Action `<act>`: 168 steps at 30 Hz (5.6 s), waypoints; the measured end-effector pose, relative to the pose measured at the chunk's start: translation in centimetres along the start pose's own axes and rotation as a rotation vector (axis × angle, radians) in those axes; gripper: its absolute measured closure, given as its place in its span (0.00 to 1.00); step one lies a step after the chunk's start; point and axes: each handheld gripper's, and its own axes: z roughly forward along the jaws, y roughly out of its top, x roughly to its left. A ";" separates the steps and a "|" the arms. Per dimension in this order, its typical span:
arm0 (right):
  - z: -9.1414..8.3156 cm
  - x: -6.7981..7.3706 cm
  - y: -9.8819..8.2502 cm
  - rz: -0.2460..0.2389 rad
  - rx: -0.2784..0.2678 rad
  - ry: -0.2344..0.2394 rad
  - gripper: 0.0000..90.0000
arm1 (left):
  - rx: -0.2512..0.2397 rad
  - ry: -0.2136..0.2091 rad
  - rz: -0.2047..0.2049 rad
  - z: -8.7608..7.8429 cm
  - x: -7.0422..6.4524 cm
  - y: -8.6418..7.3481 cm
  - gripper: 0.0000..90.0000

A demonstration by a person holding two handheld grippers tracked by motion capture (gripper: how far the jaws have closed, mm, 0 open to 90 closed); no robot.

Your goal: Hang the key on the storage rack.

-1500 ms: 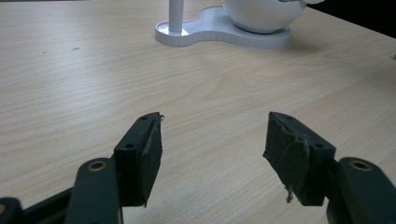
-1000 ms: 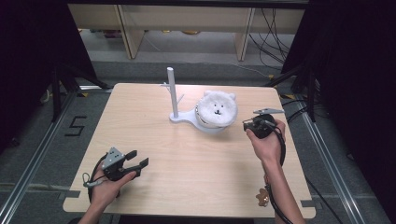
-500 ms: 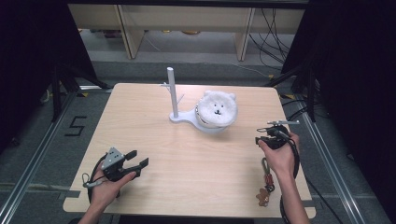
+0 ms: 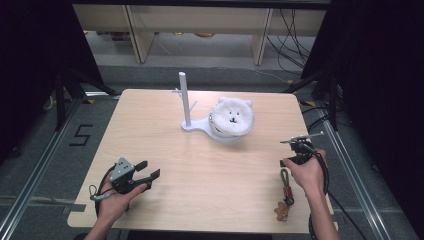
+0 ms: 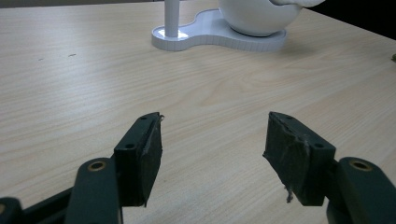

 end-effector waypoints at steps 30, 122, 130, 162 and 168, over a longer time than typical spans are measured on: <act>1.2 -0.5 -3.9 0.135 0.350 0.031 0.75 | -0.010 0.000 0.000 -0.4 0.1 0.0 0.40; 1.5 18.5 0.8 -0.373 -0.623 0.526 0.88 | -0.115 -0.329 -0.034 3.5 -4.9 10.6 0.60; 2.2 19.5 0.5 -0.412 -0.614 0.544 0.88 | -0.093 -0.378 -0.048 5.0 -5.3 11.3 0.67; 2.1 20.2 0.2 -0.405 -0.638 0.574 0.88 | -0.116 -0.437 -0.063 5.0 -5.5 11.6 0.93; 2.2 20.3 0.3 -0.400 -0.642 0.582 0.85 | -0.108 -0.407 -0.010 4.8 -5.7 12.0 0.94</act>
